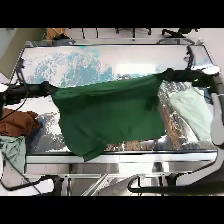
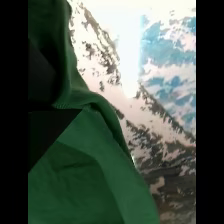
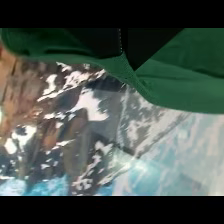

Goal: Fold the shirts.

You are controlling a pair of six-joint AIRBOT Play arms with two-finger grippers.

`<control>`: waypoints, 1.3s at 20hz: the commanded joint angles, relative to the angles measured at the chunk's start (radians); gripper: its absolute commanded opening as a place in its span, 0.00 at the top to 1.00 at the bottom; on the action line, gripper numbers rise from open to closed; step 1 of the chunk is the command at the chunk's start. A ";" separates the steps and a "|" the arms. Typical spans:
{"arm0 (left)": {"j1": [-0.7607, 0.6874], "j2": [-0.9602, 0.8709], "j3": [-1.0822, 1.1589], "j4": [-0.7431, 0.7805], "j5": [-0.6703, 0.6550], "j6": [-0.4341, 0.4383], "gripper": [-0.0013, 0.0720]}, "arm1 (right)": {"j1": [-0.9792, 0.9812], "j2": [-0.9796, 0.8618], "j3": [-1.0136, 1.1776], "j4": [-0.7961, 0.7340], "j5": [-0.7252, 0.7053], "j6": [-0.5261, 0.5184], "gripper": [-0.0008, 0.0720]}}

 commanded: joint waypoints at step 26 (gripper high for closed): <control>-0.101 -0.282 0.126 0.312 0.012 -0.237 0.95 | 0.008 -0.235 0.080 -0.156 -0.039 -0.002 0.54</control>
